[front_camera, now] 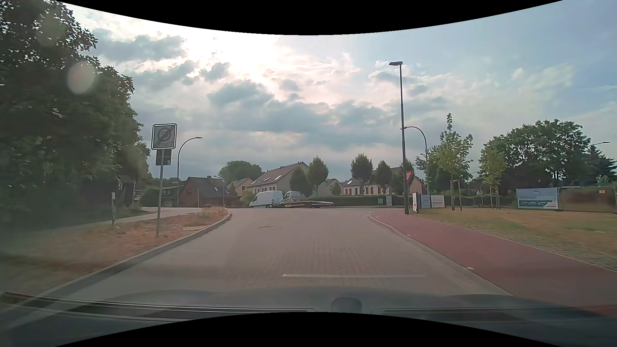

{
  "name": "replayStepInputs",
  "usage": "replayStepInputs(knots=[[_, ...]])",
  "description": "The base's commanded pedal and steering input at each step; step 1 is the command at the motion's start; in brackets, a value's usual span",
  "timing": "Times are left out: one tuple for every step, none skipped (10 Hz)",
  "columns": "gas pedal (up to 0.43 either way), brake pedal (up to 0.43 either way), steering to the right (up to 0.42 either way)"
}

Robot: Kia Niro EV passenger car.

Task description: Follow the waypoints while adhering to traffic rules and regulations

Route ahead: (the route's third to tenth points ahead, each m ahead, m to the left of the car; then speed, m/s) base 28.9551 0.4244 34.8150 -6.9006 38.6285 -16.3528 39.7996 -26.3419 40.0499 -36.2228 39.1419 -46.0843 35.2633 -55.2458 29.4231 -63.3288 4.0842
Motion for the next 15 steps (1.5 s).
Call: replayStepInputs(knots=[[0.110,0.000,0.000],[0.110,0.000,0.000],[0.110,0.000,0.000],[0.110,0.000,0.000],[0.110,0.000,0.000],[0.110,0.000,0.000],[0.110,0.000,0.000],[0.110,0.000,0.000],[0.098,0.000,0.000],[0.067,0.000,0.000],[0.008,0.000,0.000],[0.000,0.000,0.000],[0.000,0.000,0.000],[0.000,0.000,0.000],[0.000,0.000,0.002]])
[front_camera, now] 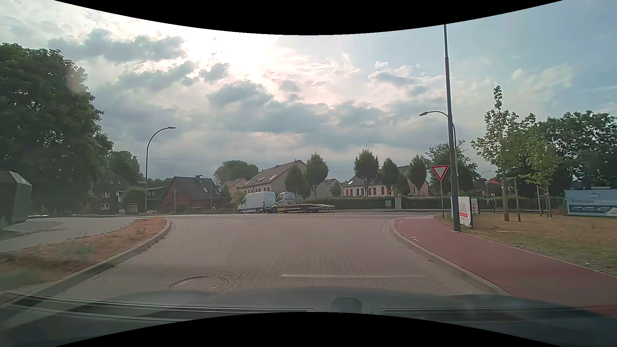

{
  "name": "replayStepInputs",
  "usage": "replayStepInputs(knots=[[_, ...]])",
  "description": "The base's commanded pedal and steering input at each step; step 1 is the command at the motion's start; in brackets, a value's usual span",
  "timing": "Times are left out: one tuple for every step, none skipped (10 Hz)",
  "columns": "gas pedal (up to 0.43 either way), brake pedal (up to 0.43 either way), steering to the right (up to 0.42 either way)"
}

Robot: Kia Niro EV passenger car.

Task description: Follow the waypoints while adhering to traffic rules and regulations

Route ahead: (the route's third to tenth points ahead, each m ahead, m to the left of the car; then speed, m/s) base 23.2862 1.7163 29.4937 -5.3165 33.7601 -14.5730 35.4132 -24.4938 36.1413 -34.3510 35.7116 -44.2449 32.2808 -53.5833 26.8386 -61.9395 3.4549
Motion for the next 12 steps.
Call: replayStepInputs(knots=[[0.000,0.000,0.005],[0.000,0.000,0.005],[0.000,0.000,0.005],[0.000,0.000,0.005],[0.000,0.000,0.005],[0.000,0.000,0.005],[0.000,0.000,0.005],[0.000,0.000,0.005],[0.000,0.000,0.005],[0.000,0.000,0.005],[0.000,0.000,0.005],[0.000,0.000,0.005]])
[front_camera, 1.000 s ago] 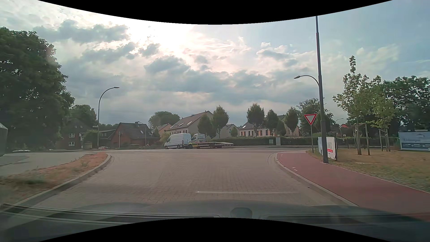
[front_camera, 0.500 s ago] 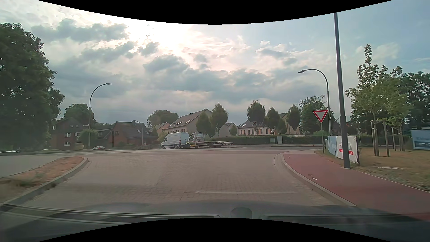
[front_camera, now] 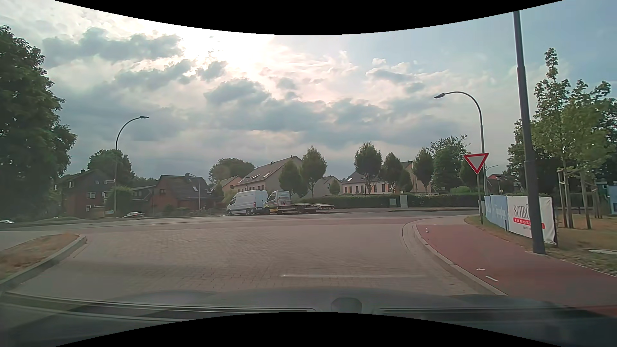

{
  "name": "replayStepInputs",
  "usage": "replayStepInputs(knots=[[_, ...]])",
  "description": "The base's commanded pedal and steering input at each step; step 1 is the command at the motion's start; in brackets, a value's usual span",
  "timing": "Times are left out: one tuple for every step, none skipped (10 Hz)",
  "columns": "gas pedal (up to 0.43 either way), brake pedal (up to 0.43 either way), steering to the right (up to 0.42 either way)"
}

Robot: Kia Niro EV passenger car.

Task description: Follow the waypoints while adhering to traffic rules and regulations

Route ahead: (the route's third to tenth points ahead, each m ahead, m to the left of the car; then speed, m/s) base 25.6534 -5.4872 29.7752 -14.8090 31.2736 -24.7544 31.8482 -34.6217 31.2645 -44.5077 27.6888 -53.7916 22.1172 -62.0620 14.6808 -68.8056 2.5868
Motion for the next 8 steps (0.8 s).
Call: replayStepInputs(knots=[[0.000,0.000,0.005],[0.000,0.000,0.004],[0.000,0.000,0.003],[0.000,0.000,0.001],[0.000,0.000,-0.002],[0.000,0.000,-0.003],[0.000,0.000,-0.003],[0.000,0.000,-0.002]])
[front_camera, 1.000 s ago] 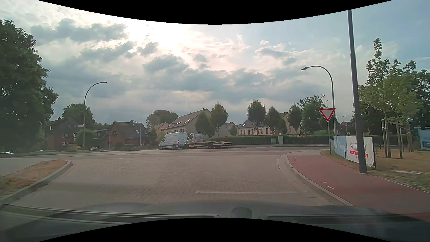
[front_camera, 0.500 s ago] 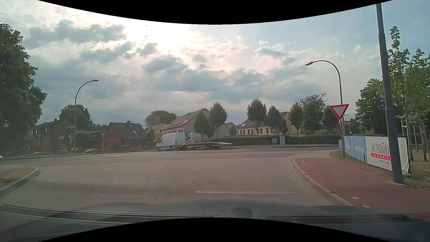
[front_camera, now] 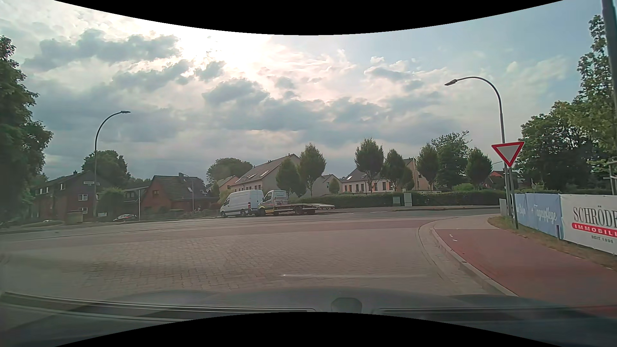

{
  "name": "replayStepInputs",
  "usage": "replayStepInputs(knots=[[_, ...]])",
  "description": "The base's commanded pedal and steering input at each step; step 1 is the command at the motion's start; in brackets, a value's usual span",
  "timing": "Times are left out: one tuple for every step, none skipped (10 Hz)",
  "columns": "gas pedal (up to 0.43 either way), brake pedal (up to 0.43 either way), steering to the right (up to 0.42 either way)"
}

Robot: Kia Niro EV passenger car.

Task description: Follow the waypoints while adhering to traffic rules and regulations

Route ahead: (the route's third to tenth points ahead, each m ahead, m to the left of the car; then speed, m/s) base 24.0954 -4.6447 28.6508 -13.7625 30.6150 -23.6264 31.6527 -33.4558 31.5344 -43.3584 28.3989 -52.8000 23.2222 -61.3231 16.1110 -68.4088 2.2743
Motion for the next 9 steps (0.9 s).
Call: replayStepInputs(knots=[[0.000,0.000,-0.002],[0.000,0.000,-0.003],[0.000,0.000,-0.002],[0.000,0.000,-0.003],[0.000,0.000,-0.003],[0.000,0.000,-0.002],[0.000,0.000,-0.002],[0.000,0.000,-0.002],[0.000,0.000,-0.003]])
